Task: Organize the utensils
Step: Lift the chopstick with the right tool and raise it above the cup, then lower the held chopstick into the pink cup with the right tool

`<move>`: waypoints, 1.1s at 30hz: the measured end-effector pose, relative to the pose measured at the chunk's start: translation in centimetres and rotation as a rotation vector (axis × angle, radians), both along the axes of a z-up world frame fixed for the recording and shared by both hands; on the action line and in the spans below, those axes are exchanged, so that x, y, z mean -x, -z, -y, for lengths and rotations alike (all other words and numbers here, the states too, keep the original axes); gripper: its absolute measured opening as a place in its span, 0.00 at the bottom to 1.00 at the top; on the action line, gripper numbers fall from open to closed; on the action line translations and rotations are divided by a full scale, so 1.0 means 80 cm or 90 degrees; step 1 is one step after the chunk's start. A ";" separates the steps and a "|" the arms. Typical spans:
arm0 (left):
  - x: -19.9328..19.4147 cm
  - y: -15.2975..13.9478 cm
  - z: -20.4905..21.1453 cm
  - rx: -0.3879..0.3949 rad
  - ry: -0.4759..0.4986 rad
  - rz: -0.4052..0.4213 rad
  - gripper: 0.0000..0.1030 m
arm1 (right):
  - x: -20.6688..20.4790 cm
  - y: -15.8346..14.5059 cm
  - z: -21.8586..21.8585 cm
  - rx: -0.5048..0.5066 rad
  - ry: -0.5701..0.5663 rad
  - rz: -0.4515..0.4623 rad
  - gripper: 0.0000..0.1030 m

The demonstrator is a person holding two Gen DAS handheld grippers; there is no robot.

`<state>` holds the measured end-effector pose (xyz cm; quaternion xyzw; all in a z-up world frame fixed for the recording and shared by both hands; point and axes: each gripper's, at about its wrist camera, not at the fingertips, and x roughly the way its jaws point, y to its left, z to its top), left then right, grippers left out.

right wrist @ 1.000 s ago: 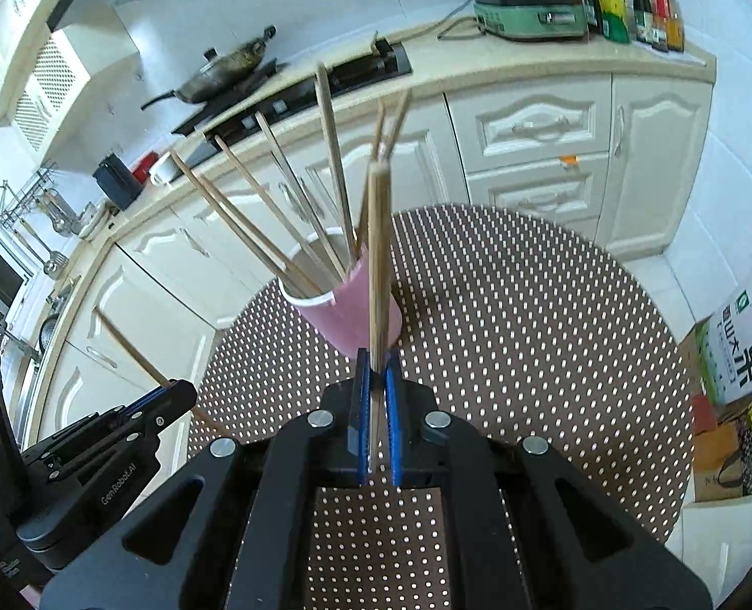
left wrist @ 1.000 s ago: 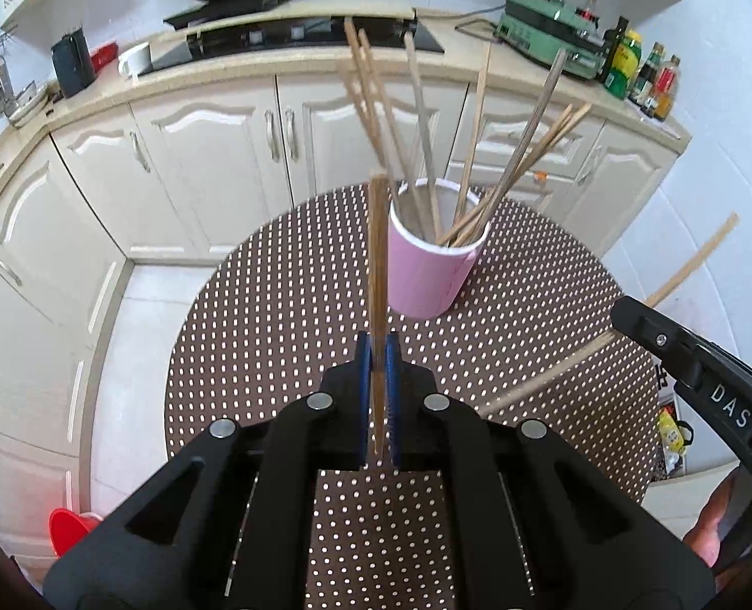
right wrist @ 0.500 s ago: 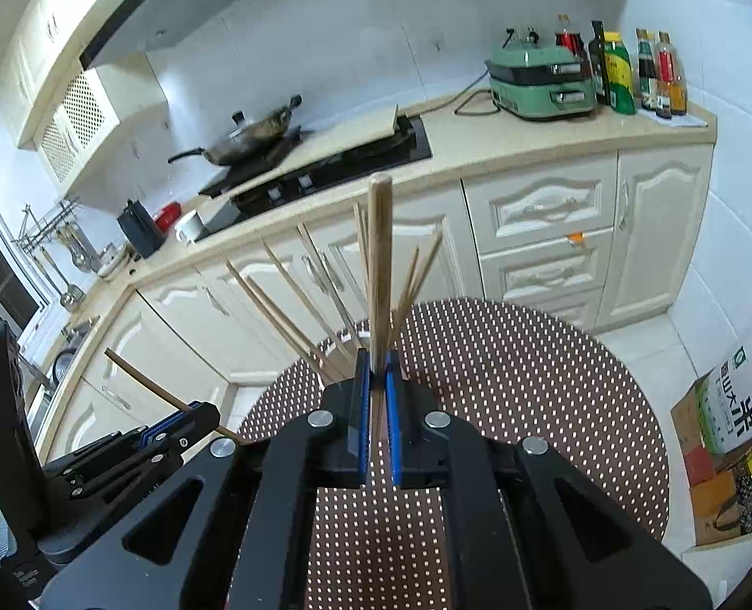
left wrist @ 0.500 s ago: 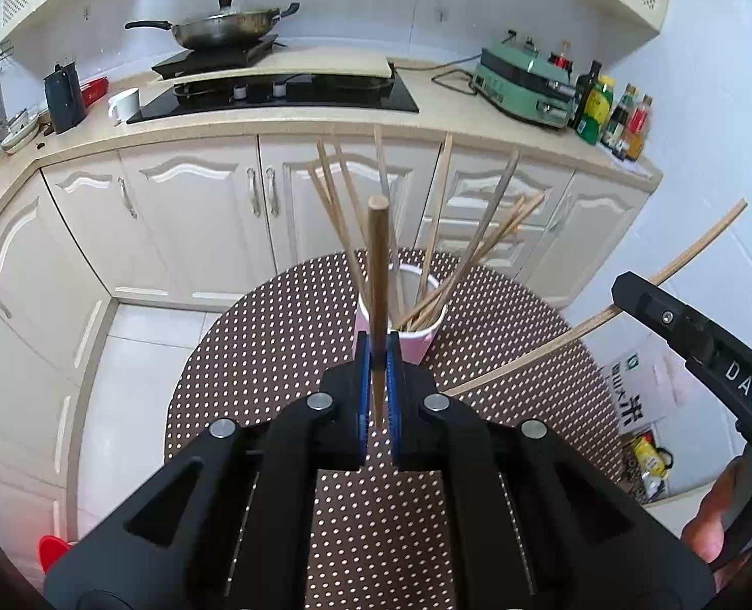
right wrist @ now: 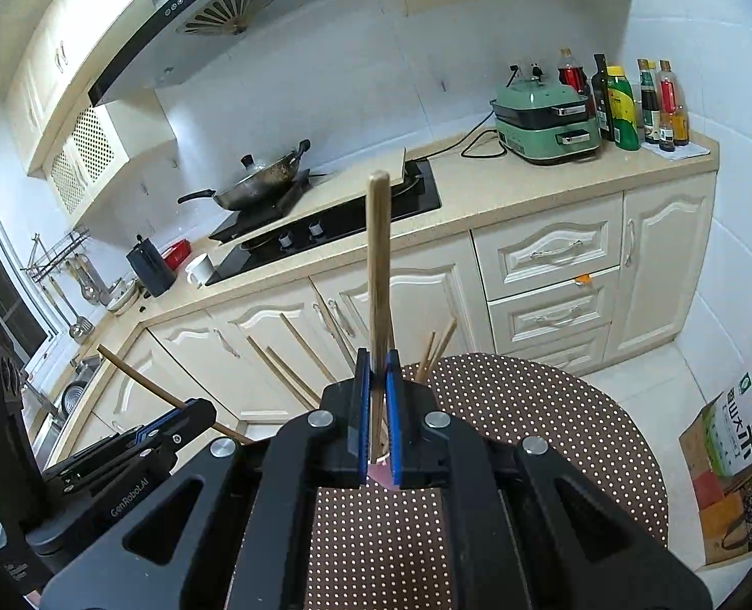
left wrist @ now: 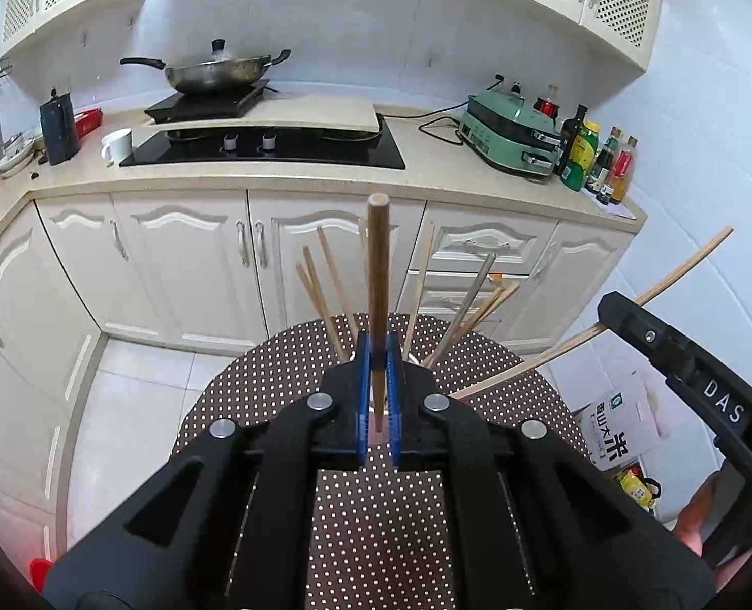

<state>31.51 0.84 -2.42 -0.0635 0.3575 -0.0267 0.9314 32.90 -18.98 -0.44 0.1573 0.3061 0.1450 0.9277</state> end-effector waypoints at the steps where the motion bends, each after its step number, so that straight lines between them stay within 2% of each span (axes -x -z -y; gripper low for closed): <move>1: -0.003 0.000 0.000 0.000 0.000 0.001 0.06 | -0.002 0.001 0.000 0.001 0.001 0.000 0.04; 18: -0.064 0.024 -0.002 0.011 0.017 -0.025 0.06 | -0.050 0.037 -0.016 0.014 -0.007 -0.045 0.04; 23: -0.079 0.029 -0.002 0.009 0.016 -0.026 0.06 | -0.060 0.057 -0.014 0.007 -0.003 -0.077 0.04; 31: -0.086 0.013 0.000 0.010 0.010 -0.010 0.06 | -0.068 0.065 -0.013 0.000 0.001 -0.092 0.04; 33: -0.085 0.007 -0.001 0.027 0.015 -0.003 0.06 | -0.066 0.063 -0.012 -0.002 0.009 -0.085 0.04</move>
